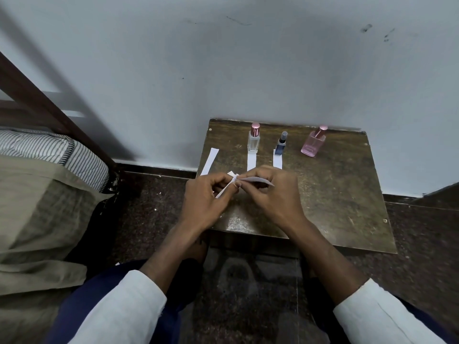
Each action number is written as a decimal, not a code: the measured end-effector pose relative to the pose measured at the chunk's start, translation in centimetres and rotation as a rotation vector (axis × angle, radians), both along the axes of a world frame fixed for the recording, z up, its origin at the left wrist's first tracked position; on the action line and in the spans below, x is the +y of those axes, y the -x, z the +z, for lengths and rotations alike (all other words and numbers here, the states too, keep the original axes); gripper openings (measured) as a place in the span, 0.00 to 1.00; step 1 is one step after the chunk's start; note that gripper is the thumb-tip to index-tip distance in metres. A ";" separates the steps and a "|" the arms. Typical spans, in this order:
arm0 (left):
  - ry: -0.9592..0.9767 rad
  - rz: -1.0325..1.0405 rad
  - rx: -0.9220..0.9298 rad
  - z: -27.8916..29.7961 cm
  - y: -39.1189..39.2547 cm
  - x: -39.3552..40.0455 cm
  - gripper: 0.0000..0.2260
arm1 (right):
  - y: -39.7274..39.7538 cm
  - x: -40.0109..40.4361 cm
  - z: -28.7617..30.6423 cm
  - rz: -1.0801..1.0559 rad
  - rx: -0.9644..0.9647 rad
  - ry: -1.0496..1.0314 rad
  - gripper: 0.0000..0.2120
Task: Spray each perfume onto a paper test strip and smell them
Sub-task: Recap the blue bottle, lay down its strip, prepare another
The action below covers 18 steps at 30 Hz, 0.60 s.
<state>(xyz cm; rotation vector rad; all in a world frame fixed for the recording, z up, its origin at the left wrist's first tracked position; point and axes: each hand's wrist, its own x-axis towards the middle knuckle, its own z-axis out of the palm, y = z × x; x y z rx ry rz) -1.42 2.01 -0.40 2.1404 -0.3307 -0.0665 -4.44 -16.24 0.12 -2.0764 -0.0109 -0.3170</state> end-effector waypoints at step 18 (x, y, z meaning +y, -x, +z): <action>-0.149 0.039 -0.044 -1.1 -1.5 1.1 0.07 | -0.6 -3.1 -0.2 -0.301 0.039 0.068 0.03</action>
